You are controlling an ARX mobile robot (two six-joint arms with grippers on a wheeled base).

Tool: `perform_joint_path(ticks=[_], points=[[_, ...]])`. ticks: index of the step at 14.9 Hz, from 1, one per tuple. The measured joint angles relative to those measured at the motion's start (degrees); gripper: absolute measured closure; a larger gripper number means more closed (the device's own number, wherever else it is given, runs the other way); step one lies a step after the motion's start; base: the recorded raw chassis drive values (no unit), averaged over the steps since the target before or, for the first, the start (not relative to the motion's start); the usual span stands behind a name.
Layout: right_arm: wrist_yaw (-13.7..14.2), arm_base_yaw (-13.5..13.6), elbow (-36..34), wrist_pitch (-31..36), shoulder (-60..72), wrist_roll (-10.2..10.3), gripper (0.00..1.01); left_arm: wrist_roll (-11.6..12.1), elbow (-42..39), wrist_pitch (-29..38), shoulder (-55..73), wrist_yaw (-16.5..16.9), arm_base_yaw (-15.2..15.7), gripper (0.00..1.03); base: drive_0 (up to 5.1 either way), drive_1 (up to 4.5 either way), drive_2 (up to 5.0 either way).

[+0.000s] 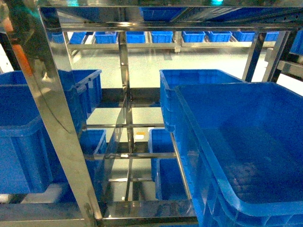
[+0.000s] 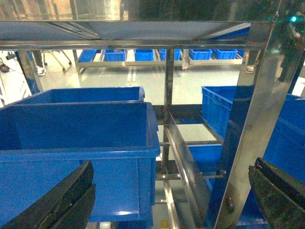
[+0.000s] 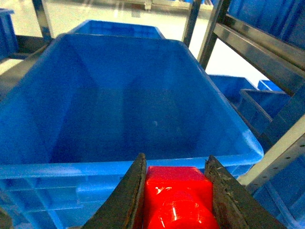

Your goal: Pick red block from blue box to shelf

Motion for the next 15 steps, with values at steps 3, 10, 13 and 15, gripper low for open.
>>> perform_joint_path(ticks=[3,10,13,15], points=[[-0.2,-0.1,0.1,24.2,23.1,-1.7,0.72,0.0,0.0,0.0,0.0,-0.1,0.0,0.05,0.0,0.00,0.0],[5.1,5.4,7.9,62.8,64.3,-3.4,0.12,0.0,0.0,0.0,0.0,-0.1,0.0,0.05,0.0,0.00,0.0],[-0.2,5.8,-0.7,60.5,48.0,1.6,0.28,0.0,0.0,0.0,0.0,0.0,0.0,0.05,0.0,0.00,0.0],[-1.6,3.5,-1.7,55.8,41.6,2.9,0.52,0.0,0.0,0.0,0.0,0.0,0.0,0.05,0.0,0.00,0.0]])
